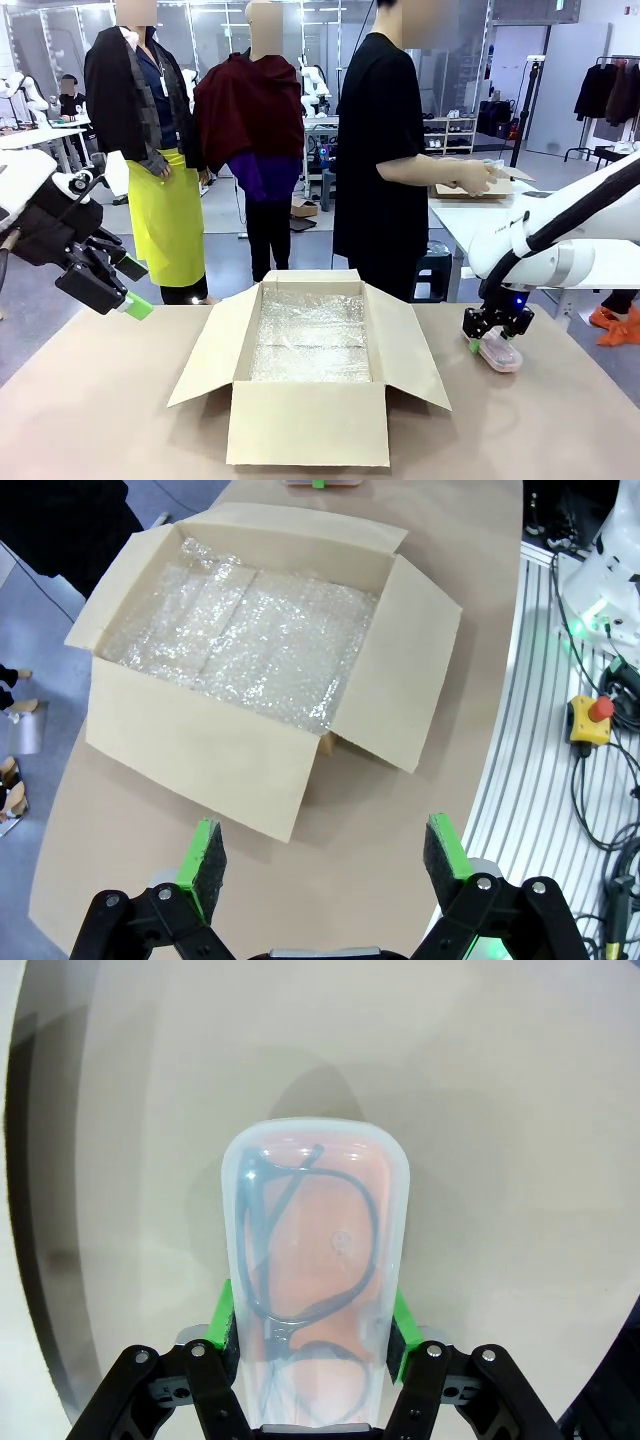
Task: Pack the glasses set securely to prepare it for shipping.
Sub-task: Place the Glasses case inside the Package Box.
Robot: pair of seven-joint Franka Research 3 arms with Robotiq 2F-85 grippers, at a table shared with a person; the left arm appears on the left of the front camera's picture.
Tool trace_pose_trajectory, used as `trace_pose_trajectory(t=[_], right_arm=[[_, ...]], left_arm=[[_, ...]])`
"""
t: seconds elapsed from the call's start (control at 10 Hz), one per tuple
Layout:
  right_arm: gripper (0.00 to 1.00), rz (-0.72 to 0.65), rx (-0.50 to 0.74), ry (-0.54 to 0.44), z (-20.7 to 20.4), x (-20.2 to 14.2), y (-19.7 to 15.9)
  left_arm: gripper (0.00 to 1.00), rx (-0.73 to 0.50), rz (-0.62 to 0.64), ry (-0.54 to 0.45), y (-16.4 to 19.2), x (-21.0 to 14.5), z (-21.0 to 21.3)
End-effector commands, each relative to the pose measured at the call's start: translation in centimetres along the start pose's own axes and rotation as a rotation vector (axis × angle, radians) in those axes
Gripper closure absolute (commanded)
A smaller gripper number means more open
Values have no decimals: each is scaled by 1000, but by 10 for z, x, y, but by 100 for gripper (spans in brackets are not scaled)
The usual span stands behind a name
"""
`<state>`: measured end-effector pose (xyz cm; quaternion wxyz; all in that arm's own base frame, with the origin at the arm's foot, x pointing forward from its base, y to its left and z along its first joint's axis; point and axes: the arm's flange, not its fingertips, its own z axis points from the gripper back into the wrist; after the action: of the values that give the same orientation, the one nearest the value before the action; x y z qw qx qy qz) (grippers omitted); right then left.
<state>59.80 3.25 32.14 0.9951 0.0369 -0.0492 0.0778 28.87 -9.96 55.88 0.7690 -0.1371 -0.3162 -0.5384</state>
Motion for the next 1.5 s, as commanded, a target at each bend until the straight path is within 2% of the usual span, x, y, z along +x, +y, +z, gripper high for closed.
trace_pose_trajectory(t=[0.0,0.3,0.6,0.8,0.9,1.0,1.1,1.4], right_arm=[[45,0,-24,-10,28,-8,9],[45,55,-47,-95,99,-17,30],[45,182,-53,-107,148,-20,62],[45,405,-84,-118,177,-16,98],[45,589,-92,-150,188,-12,119],[45,861,-68,-161,195,-7,140],[45,1082,-66,-135,199,-4,156],[45,1433,8,-68,193,6,216]], left_arm=[[0,-2,6,-17,-1,1,2],[0,-2,6,-17,-1,1,2],[0,-2,6,-17,-1,1,2],[0,-2,6,-17,-1,1,2],[0,-2,6,-17,-1,1,2],[0,-2,6,-17,-1,1,2],[0,-2,6,-17,-1,1,2],[0,-2,6,-17,-1,1,2]])
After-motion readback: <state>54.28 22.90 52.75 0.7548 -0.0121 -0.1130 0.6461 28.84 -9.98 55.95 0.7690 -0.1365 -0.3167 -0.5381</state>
